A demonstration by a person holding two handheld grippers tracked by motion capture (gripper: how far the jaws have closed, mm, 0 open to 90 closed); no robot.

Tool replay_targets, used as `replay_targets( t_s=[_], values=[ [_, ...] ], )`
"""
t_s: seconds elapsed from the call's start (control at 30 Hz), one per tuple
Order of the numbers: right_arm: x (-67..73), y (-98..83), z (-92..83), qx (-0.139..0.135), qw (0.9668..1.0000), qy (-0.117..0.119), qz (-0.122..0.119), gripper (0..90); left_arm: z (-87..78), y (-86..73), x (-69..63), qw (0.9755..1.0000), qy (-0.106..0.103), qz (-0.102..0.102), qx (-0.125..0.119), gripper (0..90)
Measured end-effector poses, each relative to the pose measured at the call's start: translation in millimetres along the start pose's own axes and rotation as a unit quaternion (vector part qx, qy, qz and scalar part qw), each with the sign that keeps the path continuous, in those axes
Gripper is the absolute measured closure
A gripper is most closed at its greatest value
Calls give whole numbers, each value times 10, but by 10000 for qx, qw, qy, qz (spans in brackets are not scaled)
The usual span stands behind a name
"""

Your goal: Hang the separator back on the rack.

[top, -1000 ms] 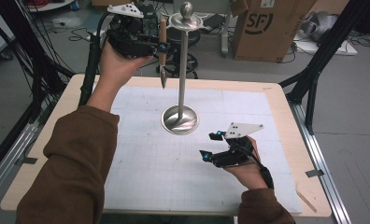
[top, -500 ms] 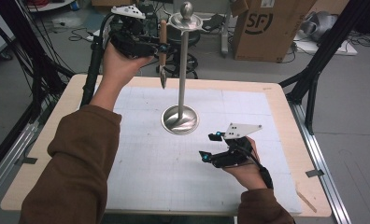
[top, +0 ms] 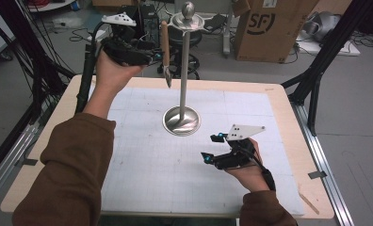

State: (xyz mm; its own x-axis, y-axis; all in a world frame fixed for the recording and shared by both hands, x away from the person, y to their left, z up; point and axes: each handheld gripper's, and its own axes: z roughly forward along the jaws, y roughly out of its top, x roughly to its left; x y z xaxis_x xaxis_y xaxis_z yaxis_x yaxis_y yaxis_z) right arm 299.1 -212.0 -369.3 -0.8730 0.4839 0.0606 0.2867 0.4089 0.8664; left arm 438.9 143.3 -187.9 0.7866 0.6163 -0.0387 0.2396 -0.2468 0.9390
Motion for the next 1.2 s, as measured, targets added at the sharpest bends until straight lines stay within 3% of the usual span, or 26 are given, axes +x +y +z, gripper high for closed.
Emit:
replay_targets(
  t_s=[0.1, 0.4, 0.7, 0.9, 1.0, 1.2],
  values=[
    [-7, -2, 0, 14, 10000, -10, 7, 267, -64, -89, 42, 10000, -38, 7, 35, 346],
    [-20, -5, -19, -7, 10000, -57, 58, 268, -209, -353, 29, 9992, -350, -63, -189, 291],
    [-25, -5, -16, -10, 10000, -63, 55, 268, -324, -496, -50, 9977, -590, -19, -347, 257],
    [-33, -6, -10, -1, 10000, -62, 61, 268, -406, -592, -142, 9972, -598, 96, -446, 194],
    [-36, -7, -13, -16, 10000, -65, 62, 268, -445, -656, -163, 9963, -687, 50, -517, 190],
    [-44, -8, -11, -13, 10000, -51, 72, 269, -472, -764, -170, 9966, -746, 76, -349, 171]
  ],
)
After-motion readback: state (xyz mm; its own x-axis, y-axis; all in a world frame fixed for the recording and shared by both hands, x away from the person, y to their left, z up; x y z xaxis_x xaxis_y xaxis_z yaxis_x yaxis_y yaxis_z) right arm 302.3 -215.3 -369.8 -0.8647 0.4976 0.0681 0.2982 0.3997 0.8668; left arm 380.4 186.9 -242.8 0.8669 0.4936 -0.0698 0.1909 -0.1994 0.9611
